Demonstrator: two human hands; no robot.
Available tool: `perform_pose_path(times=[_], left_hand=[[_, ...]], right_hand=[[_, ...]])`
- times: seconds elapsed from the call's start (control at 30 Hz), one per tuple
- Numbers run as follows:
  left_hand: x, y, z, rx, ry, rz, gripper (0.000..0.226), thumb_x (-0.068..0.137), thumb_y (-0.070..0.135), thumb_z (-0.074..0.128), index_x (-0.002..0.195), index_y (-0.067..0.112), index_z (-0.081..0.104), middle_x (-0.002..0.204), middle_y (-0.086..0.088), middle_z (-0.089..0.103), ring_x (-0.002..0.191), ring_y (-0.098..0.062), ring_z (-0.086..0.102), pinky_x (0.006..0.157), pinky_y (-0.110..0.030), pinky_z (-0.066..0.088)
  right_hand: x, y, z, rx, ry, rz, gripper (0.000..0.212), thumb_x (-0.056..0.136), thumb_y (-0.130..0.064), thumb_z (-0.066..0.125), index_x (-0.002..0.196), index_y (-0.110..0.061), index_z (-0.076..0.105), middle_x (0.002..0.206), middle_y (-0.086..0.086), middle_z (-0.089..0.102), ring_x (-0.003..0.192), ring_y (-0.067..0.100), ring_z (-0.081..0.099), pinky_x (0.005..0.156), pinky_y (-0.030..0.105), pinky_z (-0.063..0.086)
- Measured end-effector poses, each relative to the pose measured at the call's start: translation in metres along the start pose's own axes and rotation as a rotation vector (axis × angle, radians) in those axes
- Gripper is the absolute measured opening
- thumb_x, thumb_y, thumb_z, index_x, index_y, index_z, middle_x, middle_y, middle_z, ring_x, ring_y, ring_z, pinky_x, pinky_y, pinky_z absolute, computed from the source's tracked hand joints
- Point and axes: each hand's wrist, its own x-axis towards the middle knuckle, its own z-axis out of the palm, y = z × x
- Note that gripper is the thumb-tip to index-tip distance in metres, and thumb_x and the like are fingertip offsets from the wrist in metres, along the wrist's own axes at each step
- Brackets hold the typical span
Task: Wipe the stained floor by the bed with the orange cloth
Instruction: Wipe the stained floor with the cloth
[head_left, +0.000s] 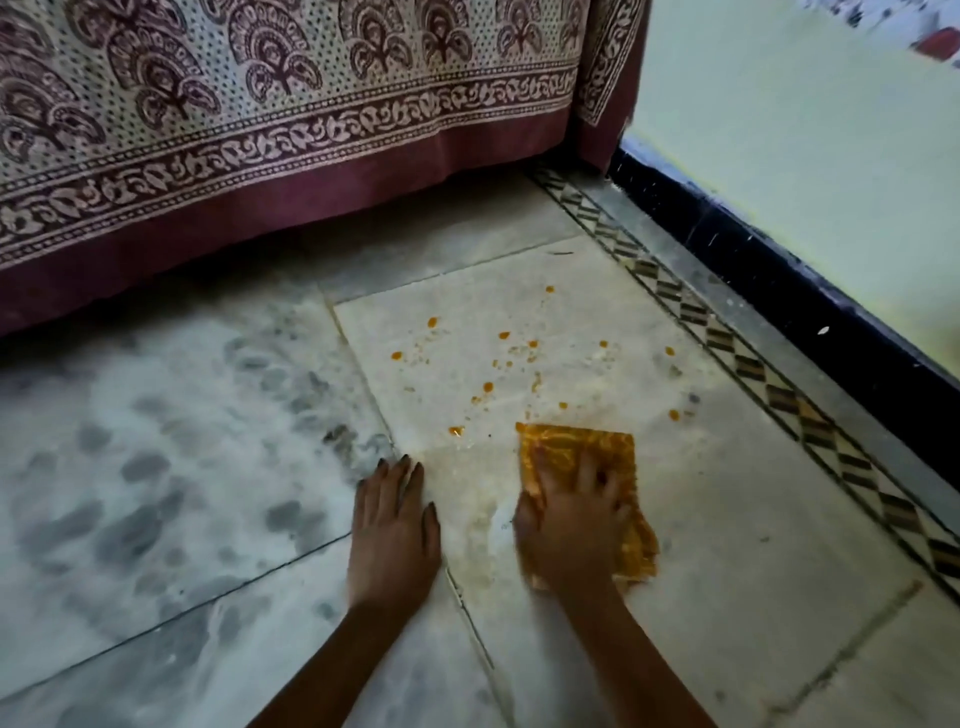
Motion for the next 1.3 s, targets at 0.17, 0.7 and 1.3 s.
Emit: perform_pose_path(times=[0.17,0.7,1.3], left_hand=[[0.002,0.002,0.001,-0.021,0.024,0.002,0.052,0.085,0.027,0.034,0.121,0.0,0.06,0.127,-0.017,0.056,0.125,-0.036,0.045,0.108,-0.043,0.022],[0.004,0.001,0.006,-0.069,0.109,-0.065,0.048,0.087,0.018,0.032,0.122,-0.003,0.057,0.128,-0.021,0.054,0.125,-0.028,0.035,0.11,-0.04,0.021],[0.004,-0.003,0.001,-0.173,0.117,-0.176,0.054,0.083,0.015,0.026,0.127,-0.002,0.054,0.136,-0.019,0.049,0.131,-0.035,0.039,0.115,-0.032,0.007]], right_hand=[[-0.059,0.067,-0.002,0.064,0.067,-0.424,0.047,0.064,-0.047,0.049,0.111,-0.04,0.051,0.115,0.007,0.053,0.076,0.036,0.06,0.053,0.039,0.053],[-0.026,0.065,-0.002,0.111,0.086,-0.331,0.042,0.067,-0.048,0.054,0.108,-0.041,0.056,0.108,0.007,0.049,0.082,0.036,0.061,0.045,0.041,0.052],[0.034,0.047,-0.008,0.095,0.09,-0.252,0.047,0.075,-0.052,0.046,0.119,-0.041,0.06,0.124,0.008,0.045,0.107,0.037,0.049,0.074,0.047,0.05]])
